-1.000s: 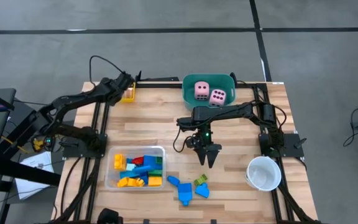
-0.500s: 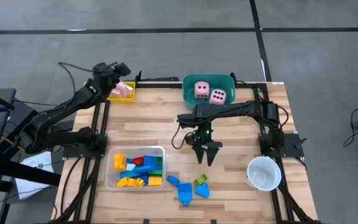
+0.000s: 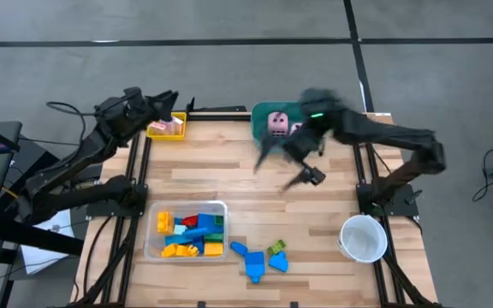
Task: Pick & Place Toys
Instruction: Put the light green game piece into the transparent bin
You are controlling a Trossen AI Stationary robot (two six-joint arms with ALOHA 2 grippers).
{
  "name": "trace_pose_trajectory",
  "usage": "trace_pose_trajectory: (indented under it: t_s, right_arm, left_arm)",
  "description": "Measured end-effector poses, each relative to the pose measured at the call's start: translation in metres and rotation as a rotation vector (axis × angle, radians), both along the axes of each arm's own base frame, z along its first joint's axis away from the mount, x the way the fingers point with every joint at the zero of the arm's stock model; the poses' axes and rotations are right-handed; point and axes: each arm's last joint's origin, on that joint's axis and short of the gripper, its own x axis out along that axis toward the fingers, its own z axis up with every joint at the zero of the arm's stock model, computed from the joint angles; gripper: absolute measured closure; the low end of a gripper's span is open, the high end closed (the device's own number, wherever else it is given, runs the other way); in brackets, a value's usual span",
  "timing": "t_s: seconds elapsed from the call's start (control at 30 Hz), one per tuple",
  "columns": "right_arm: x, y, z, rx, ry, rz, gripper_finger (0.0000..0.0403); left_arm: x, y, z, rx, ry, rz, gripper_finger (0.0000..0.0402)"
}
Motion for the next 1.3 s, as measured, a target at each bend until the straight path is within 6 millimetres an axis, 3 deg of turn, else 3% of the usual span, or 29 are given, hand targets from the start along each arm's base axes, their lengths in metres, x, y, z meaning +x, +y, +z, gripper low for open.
trace_pose_trajectory:
  t_s: [0.1, 0.23, 0.37, 0.5, 0.73, 1.07, 1.3]
  right_arm:
    - [-0.033, -0.003, 0.038, 0.04, -0.071, -0.425, 0.0053]
    - [-0.084, 0.0, 0.065, 0.136, -0.061, -0.855, 0.0053]
    - [-0.126, 0.016, 0.073, 0.139, -0.022, -0.881, 0.0053]
    - [-0.143, 0.03, 0.07, 0.25, 0.112, -0.853, 0.0053]
    - [-0.132, 0.061, 0.06, 0.346, 0.292, -0.712, 0.0053]
    - [-0.084, 0.102, 0.055, 0.485, 0.315, -0.497, 0.0053]
    - [-0.062, 0.1, 0.047, 0.556, 0.469, -0.281, 0.0053]
  left_arm:
    - [0.004, -0.01, 0.004, 0.054, 0.011, -0.111, 0.0217]
    - [0.012, -0.022, 0.01, 0.134, -0.003, -0.239, 0.0224]
    - [0.02, -0.036, 0.018, 0.231, -0.035, -0.372, 0.0231]
    - [0.026, -0.051, 0.023, 0.277, -0.09, -0.476, 0.0236]
    - [0.039, -0.072, 0.034, 0.347, -0.228, -0.608, 0.0234]
    - [0.058, -0.082, 0.04, 0.468, -0.326, -0.636, 0.0229]
    - [0.058, -0.089, 0.041, 0.47, -0.352, -0.666, 0.0233]
